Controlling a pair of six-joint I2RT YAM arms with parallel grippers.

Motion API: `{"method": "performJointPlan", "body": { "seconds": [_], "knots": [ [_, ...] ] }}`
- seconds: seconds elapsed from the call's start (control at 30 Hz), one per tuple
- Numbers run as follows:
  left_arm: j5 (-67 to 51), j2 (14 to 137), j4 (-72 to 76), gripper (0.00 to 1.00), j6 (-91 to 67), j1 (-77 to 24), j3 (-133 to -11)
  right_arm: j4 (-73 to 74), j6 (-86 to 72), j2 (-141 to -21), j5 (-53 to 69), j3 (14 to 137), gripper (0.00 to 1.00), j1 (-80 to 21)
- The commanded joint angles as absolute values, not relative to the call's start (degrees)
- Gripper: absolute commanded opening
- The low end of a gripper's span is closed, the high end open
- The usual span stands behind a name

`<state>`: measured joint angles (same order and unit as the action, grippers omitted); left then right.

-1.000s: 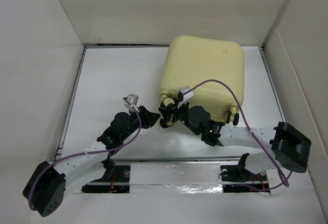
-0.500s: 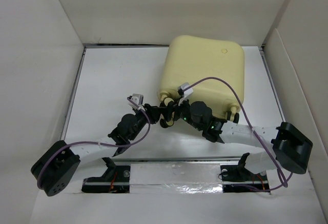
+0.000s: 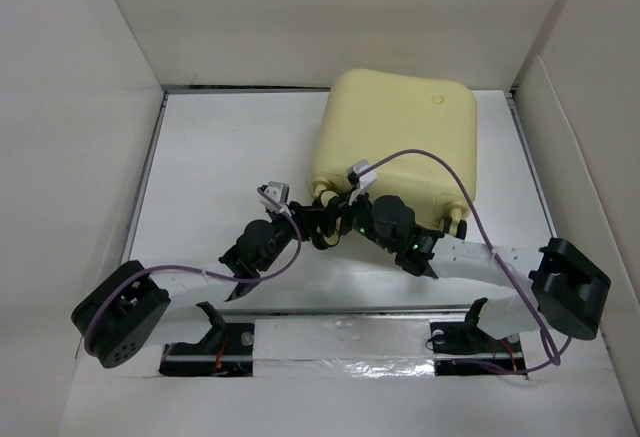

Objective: Pack the luggage

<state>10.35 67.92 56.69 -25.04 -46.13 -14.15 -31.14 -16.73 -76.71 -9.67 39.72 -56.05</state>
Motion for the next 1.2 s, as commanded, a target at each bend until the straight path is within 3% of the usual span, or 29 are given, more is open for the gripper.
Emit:
{"method": "performJointPlan", "body": {
  "seconds": [0.0,0.5,0.63,0.67,0.93,1.03,1.07,1.17],
  "knots": [
    [9.8,70.6,60.0,0.29,-23.4,-46.3,-17.8,-42.4,-19.0,-74.4,-9.1,45.3,0.0,-55.2],
    [12.1,74.0,59.2,0.24,-23.6,-46.3,-20.2,-43.7,-19.1,-75.1,-6.4,45.1,0.0,-55.2],
    [12.5,73.6,59.6,0.02,-23.6,-46.3,-18.7,-43.5,-18.9,-75.1,-6.5,45.2,0.0,-55.2],
    [12.4,73.3,59.6,0.01,-23.6,-46.3,-18.5,-43.5,-18.9,-75.1,-6.6,45.3,0.0,-55.2],
    [15.3,73.0,57.2,0.0,-22.9,-46.3,-20.4,-43.6,-18.9,-74.5,-6.2,44.6,0.0,-55.2],
    [21.2,71.1,53.4,0.0,-23.4,-46.3,-21.3,-43.9,-18.9,-73.6,-6.4,43.4,0.0,-55.2],
    [29.4,68.6,47.4,0.0,-23.7,-46.3,-21.9,-44.0,-18.9,-72.2,-6.2,42.1,0.0,-55.2],
    [29.3,67.1,45.4,0.0,-24.3,-43.0,-22.1,-43.9,-18.8,-70.9,-5.9,41.0,0.0,-55.2]
  ]
}}
